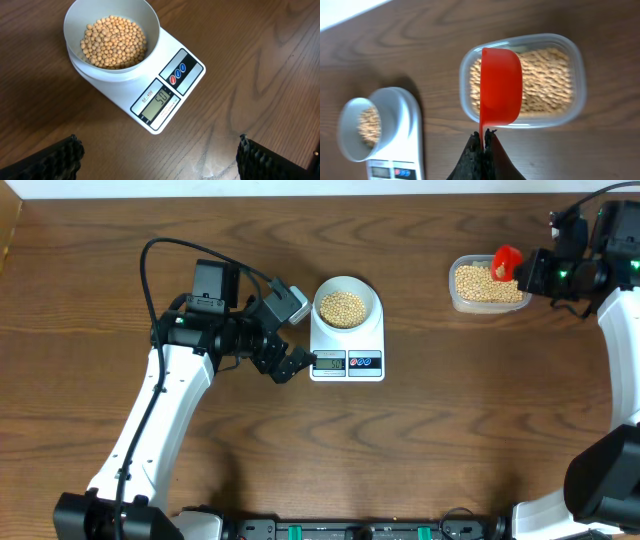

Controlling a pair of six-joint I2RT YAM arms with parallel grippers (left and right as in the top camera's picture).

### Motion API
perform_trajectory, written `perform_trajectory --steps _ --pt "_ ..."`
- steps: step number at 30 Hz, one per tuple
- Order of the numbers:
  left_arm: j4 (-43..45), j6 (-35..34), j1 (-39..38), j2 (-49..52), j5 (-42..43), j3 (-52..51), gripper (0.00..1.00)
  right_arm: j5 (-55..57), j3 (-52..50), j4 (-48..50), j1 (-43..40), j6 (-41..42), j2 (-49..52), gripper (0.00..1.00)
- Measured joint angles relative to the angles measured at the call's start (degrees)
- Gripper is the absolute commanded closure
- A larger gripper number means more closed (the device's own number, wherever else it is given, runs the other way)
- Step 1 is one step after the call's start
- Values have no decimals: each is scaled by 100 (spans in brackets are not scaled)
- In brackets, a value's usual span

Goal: Scoop item into bowl and weigh 50g on scale
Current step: 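Move the red scoop with the right gripper back to the tub, then lower the red scoop into the tub and open the right gripper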

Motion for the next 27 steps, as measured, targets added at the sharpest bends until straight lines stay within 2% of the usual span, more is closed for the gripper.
perform_trajectory --steps 8,19,27 --pt "0 2 0 0 0 0 0 918 0 -39 444 -166 0 99" --pt "0 0 0 0 0 0 0 2806 0 -87 1488 -214 0 99" --pt "2 2 0 0 0 0 0 3574 0 -116 1733 -214 0 98"
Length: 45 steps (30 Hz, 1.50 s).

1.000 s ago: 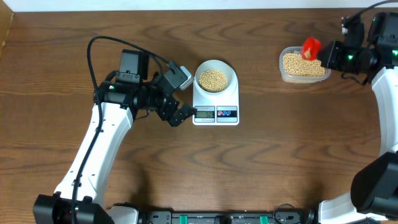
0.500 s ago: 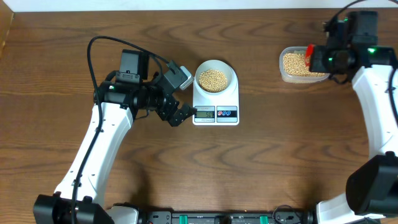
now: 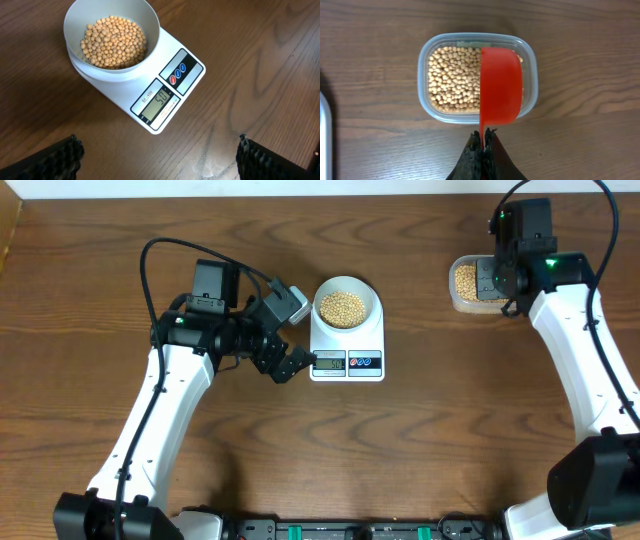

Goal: Scoop item into bowl and weigh 50g on scale
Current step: 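Lower the red scoop into the tub and open the right gripper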

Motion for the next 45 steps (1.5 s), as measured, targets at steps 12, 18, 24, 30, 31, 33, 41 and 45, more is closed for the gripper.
perform_trajectory --steps 12,18,24,30,31,33,41,45 --pt "-2 -2 0 0 0 0 0 -13 0 52 -98 739 0 99" --pt "-2 -2 0 0 0 0 0 -699 -35 205 -584 1515 0 99" --pt "-2 -2 0 0 0 0 0 -1460 -437 887 -1040 2166 0 99" --pt "-2 -2 0 0 0 0 0 -2273 -1156 1880 -1165 2653 2 99" --pt "-2 0 0 0 0 0 0 -2371 -1270 2028 -1165 2734 2 99" --pt "0 -2 0 0 0 0 0 -2538 -1462 2212 -1165 2927 2 99" --pt "-2 -2 0 0 0 0 0 -2640 -1954 2675 -1165 3727 2 99" --pt "-2 0 0 0 0 0 0 -2516 -2114 2804 -1165 4234 2 92"
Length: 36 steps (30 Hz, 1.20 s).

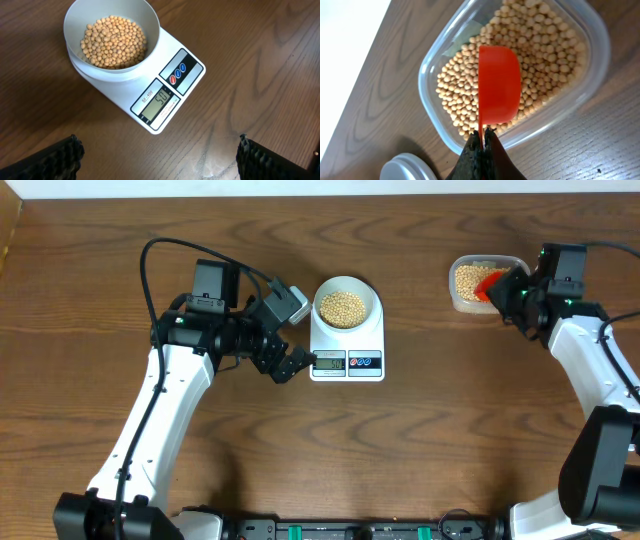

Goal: Scoop item into bowl and weigh 50g on scale
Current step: 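Lower the red scoop into the tub and open the right gripper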

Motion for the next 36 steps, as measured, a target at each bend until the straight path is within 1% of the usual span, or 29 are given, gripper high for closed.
perform_trajectory --steps 1,2,3,4,5,7,11,19,24,29,36 --pt "0 0 0 0 0 0 0 20 -15 4 0 63 0 82" --pt "2 -2 0 0 0 0 0 24 -22 2 0 118 0 69" --pt "0 -2 0 0 0 0 0 28 -24 -2 0 127 0 51" --pt "0 -2 0 0 0 0 0 37 -26 -7 0 166 0 41" --pt "0 -2 0 0 0 0 0 50 -31 -9 0 188 0 34" --pt "0 -2 0 0 0 0 0 68 -39 -9 0 175 0 16" --pt "0 -2 0 0 0 0 0 87 -59 -20 0 195 0 1" --pt "0 0 0 0 0 0 0 96 -61 -26 0 -140 0 1" --pt "0 -2 0 0 0 0 0 96 -61 -79 0 -706 -2 1" --pt "0 -2 0 0 0 0 0 160 -61 -345 0 -1294 -109 1" --pt "0 0 0 0 0 0 0 640 -61 -866 0 -2103 -389 1"
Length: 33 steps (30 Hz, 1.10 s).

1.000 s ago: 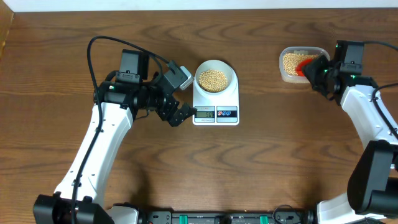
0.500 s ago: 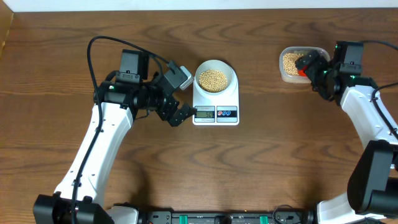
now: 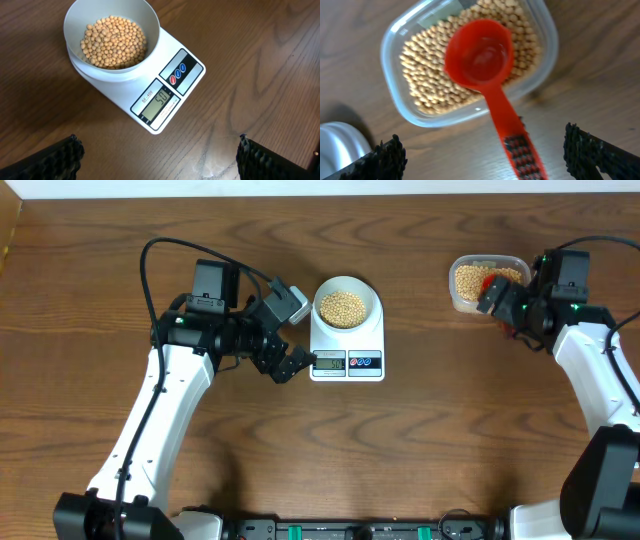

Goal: Scoop item into bowl and weigh 50g on scale
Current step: 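Lower the red scoop into the tub and open the right gripper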

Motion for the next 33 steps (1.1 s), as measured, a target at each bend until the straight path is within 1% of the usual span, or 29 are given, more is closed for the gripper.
perform_trajectory --steps 10,15,18,21,29,33 --pt "2 -2 0 0 0 0 0 350 7 -210 0 -664 -20 1" --pt "0 -2 0 0 0 0 0 385 136 -660 0 -1307 -162 1" --pt "0 -2 0 0 0 0 0 387 343 -1091 0 -1840 -365 1" --pt "0 -2 0 0 0 0 0 389 518 -1335 0 -2188 -570 1" --pt "2 -2 0 0 0 0 0 382 579 -1373 0 -2494 -1180 1" --pt "2 -2 0 0 0 0 0 382 584 -1375 0 -2531 -1276 1"
